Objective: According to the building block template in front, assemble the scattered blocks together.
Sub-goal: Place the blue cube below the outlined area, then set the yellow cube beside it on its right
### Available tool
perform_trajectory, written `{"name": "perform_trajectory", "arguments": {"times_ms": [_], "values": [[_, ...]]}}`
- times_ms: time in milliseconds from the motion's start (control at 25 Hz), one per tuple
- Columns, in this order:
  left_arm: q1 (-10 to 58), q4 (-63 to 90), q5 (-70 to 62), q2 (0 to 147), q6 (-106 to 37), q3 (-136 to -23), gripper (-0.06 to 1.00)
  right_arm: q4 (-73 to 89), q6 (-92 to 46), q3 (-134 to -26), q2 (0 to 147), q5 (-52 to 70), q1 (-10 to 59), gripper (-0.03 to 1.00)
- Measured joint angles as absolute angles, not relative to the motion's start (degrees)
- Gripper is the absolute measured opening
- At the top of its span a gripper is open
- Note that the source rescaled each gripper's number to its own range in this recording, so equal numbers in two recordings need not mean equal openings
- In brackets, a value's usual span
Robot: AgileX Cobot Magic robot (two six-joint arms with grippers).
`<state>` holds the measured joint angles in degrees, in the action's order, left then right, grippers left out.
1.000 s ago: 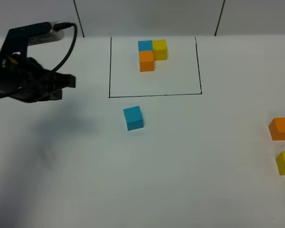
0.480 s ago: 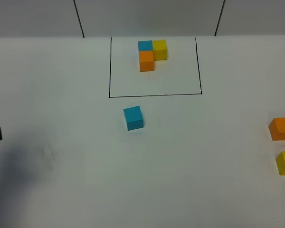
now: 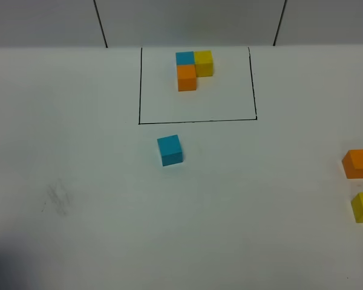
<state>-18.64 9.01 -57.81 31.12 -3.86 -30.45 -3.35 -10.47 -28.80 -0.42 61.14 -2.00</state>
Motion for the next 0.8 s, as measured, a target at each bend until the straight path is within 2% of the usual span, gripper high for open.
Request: {"name": "perform_trajectory", "arguments": {"times_ms": [400,800], "values": [[-20.64,7.75,-60.94,19.00,-3.86,-29.25,0.00,-3.35,-10.47,-28.80,-0.42,61.14,-2.00,0.00],[-20.64,7.46,-60.94,18.36,-3.86,-29.25,0.00,-3.35,-10.47,-28.80,-0.42,61.14,-2.00,0.00]]}}
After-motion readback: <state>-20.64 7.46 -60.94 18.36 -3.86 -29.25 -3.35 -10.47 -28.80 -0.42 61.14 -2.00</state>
